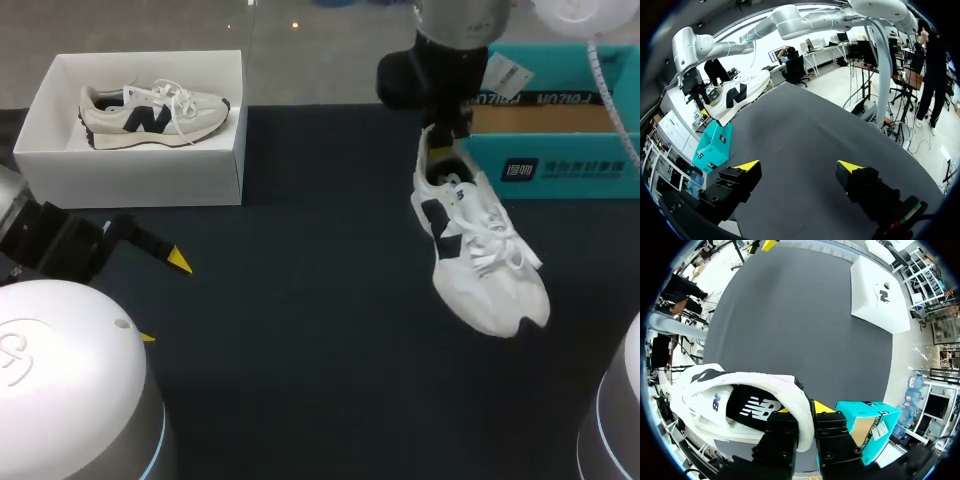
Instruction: Take the shoe out of the shoebox, open the shoe tongue, remove and reinsert the insole, then place the shoe into the shoebox
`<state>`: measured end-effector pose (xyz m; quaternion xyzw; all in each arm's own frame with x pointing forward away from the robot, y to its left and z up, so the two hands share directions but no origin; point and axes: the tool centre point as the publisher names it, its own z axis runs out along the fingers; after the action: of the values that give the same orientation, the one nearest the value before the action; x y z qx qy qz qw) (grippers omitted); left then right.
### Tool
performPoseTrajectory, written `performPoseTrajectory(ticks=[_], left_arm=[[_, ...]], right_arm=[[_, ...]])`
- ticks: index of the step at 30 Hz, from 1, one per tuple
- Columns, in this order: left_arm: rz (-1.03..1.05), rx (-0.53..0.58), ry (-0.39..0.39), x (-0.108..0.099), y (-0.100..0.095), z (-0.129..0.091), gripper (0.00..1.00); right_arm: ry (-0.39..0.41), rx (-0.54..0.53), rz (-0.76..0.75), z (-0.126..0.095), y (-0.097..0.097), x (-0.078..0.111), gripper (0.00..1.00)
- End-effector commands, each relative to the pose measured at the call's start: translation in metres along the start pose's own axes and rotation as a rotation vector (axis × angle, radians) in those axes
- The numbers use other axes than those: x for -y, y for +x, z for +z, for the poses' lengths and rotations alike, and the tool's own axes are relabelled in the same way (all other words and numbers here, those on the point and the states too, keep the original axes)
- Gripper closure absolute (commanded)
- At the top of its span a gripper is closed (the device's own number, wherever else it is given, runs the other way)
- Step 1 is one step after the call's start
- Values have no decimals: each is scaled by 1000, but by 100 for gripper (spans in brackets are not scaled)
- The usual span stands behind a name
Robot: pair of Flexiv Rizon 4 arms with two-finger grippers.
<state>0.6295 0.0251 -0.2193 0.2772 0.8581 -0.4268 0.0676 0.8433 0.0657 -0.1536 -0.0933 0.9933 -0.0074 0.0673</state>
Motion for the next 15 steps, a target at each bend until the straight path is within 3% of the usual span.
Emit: performPoseTrajectory(ticks=[1,15], left_arm=[[-1,-2,-3,0,0,0,0],[-1,-2,-3,0,0,0,0]], right_arm=[[-63,20,8,10,-5,57,100],[-57,79,40,21,-58,169,100]])
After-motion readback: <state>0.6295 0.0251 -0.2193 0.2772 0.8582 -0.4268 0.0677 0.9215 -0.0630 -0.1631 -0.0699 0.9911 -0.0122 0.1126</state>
